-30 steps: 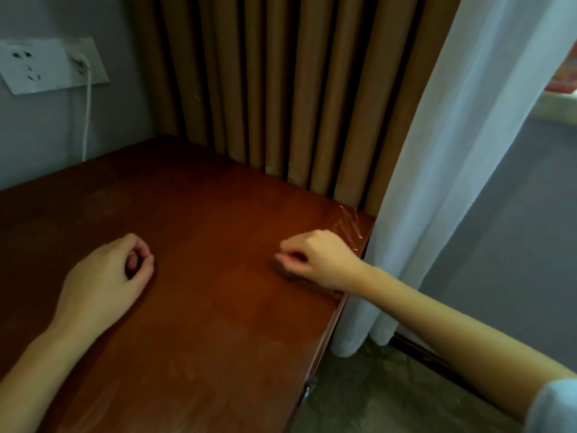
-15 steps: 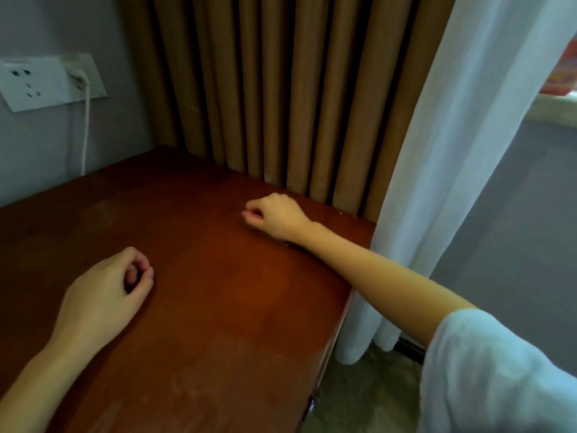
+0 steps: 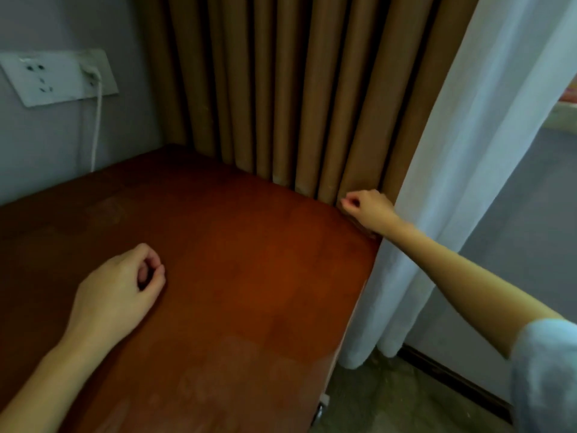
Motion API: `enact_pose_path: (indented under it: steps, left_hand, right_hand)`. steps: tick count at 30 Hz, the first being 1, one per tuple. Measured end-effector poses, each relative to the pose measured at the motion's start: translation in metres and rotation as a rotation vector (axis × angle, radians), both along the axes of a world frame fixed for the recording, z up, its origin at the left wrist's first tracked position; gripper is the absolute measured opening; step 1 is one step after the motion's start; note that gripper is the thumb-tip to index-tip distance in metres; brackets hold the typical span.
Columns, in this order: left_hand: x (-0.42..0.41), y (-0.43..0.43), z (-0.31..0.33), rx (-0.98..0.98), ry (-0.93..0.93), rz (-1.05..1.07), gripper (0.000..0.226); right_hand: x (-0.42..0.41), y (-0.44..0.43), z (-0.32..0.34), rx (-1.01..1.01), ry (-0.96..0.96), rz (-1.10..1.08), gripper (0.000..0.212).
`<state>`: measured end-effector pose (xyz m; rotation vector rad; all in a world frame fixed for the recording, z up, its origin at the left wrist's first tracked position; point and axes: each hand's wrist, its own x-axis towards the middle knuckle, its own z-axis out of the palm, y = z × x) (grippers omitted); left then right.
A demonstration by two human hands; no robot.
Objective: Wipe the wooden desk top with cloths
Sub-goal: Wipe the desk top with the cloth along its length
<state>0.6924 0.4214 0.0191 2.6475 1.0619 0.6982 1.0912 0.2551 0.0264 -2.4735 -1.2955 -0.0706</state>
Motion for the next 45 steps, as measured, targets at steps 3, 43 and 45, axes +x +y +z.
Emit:
enact_pose_path:
  steps: [3,43,45]
  left_hand:
    - [0.000,0.001,-0.001,-0.002,-0.001,-0.007,0.016]
    - [-0.016,-0.007,0.004,-0.009,-0.029,-0.076,0.005]
    - [-0.034,-0.017,0.009,0.006,-0.027,-0.092,0.005]
  right_hand:
    - [-0.005,0.041,0.001,-0.027,0.019,-0.076,0.028]
    - [-0.172,-0.066,-0.012,0.080,-0.104,0.382,0.029]
    - [-0.133,-0.061,-0.010,0.054,-0.158,0.154,0.026]
